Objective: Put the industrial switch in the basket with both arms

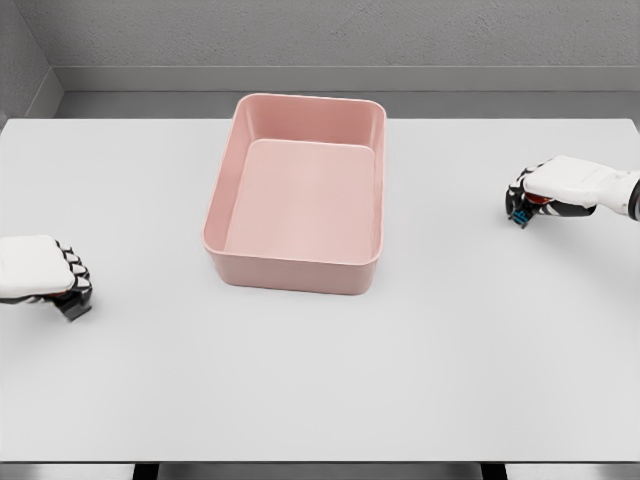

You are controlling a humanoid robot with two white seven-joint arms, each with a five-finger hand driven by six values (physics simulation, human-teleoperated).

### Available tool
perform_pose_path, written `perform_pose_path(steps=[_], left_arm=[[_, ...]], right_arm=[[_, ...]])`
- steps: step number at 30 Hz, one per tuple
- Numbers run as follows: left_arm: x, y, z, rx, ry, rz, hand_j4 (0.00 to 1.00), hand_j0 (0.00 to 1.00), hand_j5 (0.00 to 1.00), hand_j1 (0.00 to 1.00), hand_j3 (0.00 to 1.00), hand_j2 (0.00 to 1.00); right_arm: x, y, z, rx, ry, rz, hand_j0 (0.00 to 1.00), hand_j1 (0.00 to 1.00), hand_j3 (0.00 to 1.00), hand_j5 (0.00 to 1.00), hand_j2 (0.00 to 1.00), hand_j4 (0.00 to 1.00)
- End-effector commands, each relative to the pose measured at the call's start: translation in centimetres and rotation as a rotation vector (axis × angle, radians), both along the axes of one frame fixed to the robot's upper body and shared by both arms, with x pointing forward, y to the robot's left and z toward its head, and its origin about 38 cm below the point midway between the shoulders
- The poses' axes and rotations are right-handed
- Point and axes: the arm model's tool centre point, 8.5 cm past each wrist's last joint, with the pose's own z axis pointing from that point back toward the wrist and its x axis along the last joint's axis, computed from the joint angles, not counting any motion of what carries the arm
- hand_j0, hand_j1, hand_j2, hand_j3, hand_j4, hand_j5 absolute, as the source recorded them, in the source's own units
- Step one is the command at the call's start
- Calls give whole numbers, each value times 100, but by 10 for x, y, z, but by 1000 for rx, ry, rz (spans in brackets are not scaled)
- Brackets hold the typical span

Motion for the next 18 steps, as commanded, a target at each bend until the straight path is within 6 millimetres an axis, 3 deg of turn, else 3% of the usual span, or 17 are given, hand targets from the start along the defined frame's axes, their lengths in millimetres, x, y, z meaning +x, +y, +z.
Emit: perform_pose_path(steps=[1, 9, 18], left_arm=[[0, 0, 1, -5, -2, 3, 38, 38, 38, 38, 38, 38], [16, -6, 27, -15, -79, -10, 32, 32, 32, 32, 32, 32], [43, -46, 57, -91, -189, -87, 32, 32, 32, 32, 32, 32]], right_arm=[[0, -1, 1, -6, 0, -1, 43, 43, 43, 43, 43, 43], [0, 8, 22, 12, -57, 33, 43, 43, 43, 43, 43, 43], [-5, 21, 47, 22, -118, 92, 43, 43, 43, 43, 43, 43]])
